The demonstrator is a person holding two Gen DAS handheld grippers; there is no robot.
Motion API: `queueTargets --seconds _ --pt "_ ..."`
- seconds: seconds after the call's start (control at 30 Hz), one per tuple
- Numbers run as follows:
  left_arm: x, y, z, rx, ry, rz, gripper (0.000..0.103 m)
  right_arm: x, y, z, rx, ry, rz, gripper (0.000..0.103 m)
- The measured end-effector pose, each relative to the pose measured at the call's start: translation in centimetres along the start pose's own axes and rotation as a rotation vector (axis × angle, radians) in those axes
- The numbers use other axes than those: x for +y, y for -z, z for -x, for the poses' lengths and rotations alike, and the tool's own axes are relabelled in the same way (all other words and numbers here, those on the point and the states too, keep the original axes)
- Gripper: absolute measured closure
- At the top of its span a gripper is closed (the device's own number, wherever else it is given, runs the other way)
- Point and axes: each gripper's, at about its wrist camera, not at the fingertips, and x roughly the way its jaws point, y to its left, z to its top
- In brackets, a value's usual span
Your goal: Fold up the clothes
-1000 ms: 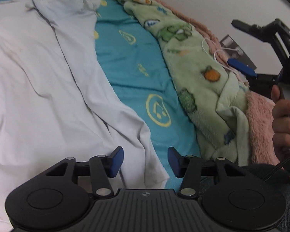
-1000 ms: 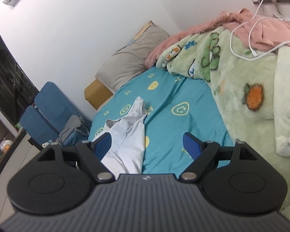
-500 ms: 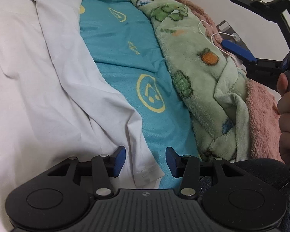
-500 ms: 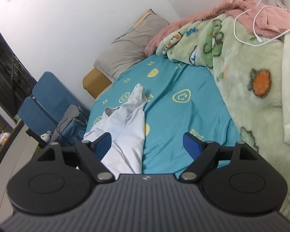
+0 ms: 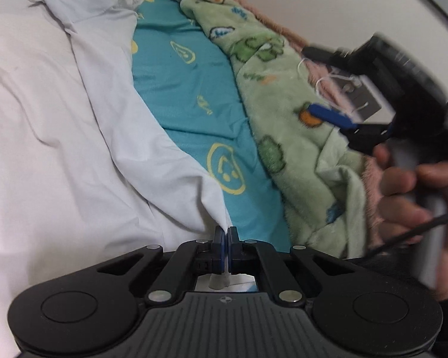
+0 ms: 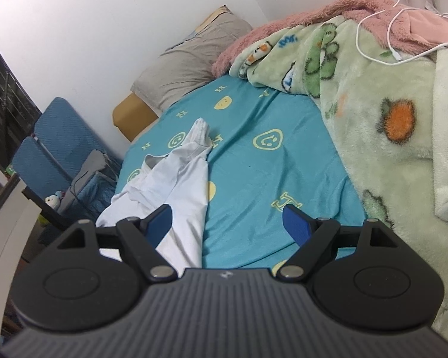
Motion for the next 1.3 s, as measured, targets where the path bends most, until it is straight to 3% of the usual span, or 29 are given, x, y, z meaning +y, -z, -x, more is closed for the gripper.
queueTargets --seconds 0.1,0.27,0.43,0.57,0.67,0.77,0.83,0.9,0.97,1.03,1.13,1.23,1.3 --pt "0.2 0.0 3.6 -0.028 0.013 0.035 0.101 -0.1 0.0 0.1 -0.002 0.004 -0.003 0.02" --pt "2.8 0.5 9.4 -0.04 -0.036 0.138 0.102 0.7 0.0 0.3 -0.012 0.007 0.043 0.02" --pt "5.8 1.7 12.4 -0.005 -0.16 0.202 0.102 1.8 0.3 0.0 -0.001 0.007 0.093 0.02" --pt "7.8 2.3 11.0 0.095 -0.351 0.209 0.102 2.5 0.7 -0.3 0.014 0.015 0.122 0.02" --pt "8.4 1.9 10.0 0.147 -0.396 0.209 0.1 3.1 1.1 -0.3 0.024 0.015 0.146 0.02" --pt "8.8 1.2 9.9 0.163 -0.414 0.203 0.09 3.8 1.6 -0.2 0.032 0.011 0.169 0.02" --pt "9.1 0.4 10.3 0.145 -0.418 0.196 0.069 4.3 1.8 -0.3 0.035 0.011 0.183 0.02" --pt "9.4 -1.2 10.5 0.111 -0.44 0.166 0.058 4.7 2.0 -0.7 0.038 0.015 0.196 0.021" --pt "10.0 -3.6 10.2 0.073 -0.464 0.12 0.056 5.2 2.1 -1.5 0.043 0.014 0.201 0.021" --pt "10.4 -6.8 8.9 0.029 -0.487 0.067 0.046 5.6 2.3 -2.4 0.048 0.012 0.206 0.021" --pt "11.5 -12.3 6.0 -0.041 -0.56 -0.073 0.041 6.2 2.7 -4.0 0.047 0.02 0.226 0.021" --pt "13.0 -18.2 2.6 -0.1 -0.602 -0.143 0.038 6.3 2.9 -6.2 0.063 0.037 0.231 0.021" --pt "14.8 -22.2 0.7 -0.15 -0.597 -0.127 0.038 6.3 3.0 -7.6 0.076 0.039 0.227 0.021"
